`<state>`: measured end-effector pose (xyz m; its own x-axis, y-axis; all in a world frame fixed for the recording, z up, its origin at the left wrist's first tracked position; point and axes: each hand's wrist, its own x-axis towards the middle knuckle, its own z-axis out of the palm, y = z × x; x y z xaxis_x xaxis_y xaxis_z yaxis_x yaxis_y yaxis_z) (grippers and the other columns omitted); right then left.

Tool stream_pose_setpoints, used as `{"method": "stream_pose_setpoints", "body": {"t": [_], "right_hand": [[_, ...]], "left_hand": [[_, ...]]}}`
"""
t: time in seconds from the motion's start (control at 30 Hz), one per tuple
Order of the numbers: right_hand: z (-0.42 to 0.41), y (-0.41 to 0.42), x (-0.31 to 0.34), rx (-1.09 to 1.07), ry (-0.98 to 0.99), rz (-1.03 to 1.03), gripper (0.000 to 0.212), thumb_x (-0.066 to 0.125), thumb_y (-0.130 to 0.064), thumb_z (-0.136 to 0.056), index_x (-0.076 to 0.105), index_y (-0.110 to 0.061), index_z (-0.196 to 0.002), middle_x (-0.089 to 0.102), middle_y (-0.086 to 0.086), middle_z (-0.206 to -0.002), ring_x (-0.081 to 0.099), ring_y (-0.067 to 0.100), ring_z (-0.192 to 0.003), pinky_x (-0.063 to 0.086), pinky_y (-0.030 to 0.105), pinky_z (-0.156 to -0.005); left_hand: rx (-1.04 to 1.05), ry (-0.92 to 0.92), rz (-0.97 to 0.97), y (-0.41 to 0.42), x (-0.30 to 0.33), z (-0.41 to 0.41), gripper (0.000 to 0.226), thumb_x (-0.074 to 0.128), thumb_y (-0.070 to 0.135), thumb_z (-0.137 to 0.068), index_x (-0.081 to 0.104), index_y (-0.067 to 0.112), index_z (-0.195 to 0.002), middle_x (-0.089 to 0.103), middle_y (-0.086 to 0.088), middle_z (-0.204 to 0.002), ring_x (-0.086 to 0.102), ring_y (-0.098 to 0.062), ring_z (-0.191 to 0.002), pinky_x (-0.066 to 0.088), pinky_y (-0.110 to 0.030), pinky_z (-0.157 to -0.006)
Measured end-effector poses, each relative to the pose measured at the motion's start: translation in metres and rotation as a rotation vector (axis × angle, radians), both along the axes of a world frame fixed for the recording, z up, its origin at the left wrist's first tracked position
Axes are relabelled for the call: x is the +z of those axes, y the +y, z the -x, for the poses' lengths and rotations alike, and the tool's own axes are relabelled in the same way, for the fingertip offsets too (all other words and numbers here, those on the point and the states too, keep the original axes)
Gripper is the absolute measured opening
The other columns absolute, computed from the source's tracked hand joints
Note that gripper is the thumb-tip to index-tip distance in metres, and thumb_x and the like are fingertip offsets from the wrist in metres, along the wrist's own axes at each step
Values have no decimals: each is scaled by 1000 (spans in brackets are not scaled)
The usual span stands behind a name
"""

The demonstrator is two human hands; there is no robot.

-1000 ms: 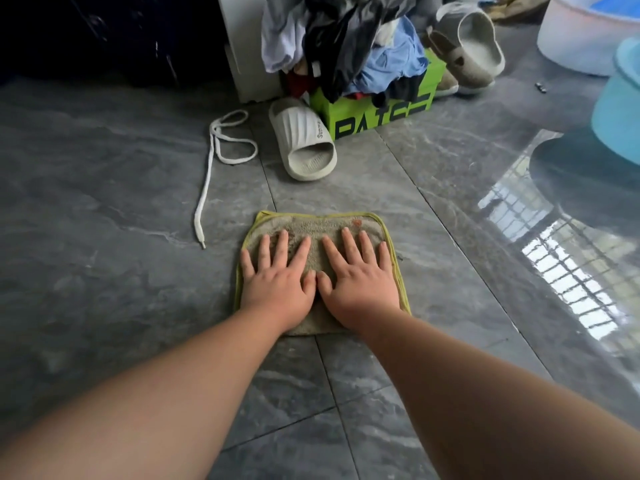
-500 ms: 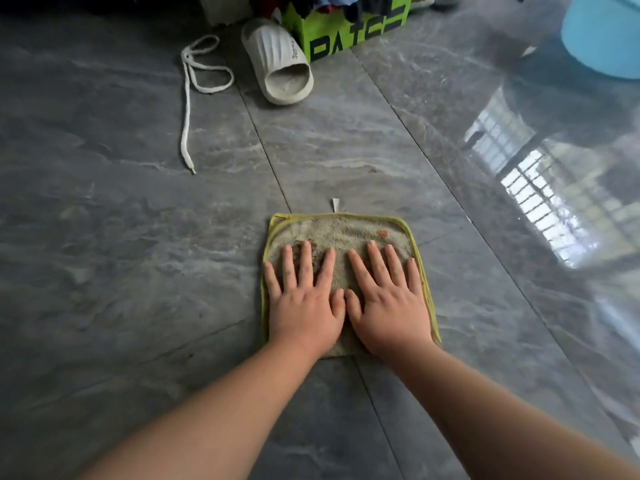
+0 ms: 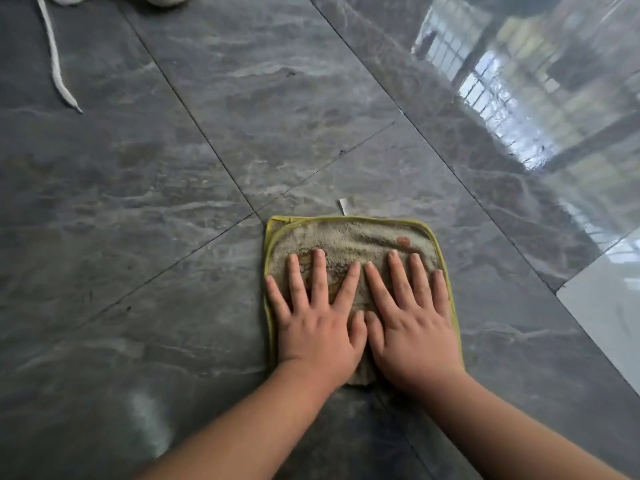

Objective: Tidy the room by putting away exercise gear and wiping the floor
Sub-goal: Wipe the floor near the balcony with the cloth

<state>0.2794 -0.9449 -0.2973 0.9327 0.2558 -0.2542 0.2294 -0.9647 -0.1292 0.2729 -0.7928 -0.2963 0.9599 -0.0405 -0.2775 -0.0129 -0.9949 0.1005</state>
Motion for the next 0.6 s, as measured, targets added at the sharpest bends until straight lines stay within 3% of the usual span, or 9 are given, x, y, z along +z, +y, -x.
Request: {"method": "stream_pose_setpoints", "body": {"t": [0.23, 0.6], "right_hand": [[-48, 13, 0, -81, -23, 23, 71, 35, -57, -94, 17, -32, -158, 12, 11, -166, 4, 38, -153, 8, 63, -119], [-247, 39, -4, -109, -66, -34, 70, 24, -64, -94, 6, -42, -157, -1, 9, -168, -9, 36, -153, -5, 63, -118]], "left_hand": [[-33, -59, 3, 11, -4, -54, 72, 36, 53, -85, 14, 45, -153, 10, -11, -164, 7, -46, -148, 8, -73, -110], [11, -112, -33, 35, -9, -246, 64, 19, 50, -91, -6, 51, -150, -7, -1, -166, -7, -37, -150, -2, -68, -113]]}}
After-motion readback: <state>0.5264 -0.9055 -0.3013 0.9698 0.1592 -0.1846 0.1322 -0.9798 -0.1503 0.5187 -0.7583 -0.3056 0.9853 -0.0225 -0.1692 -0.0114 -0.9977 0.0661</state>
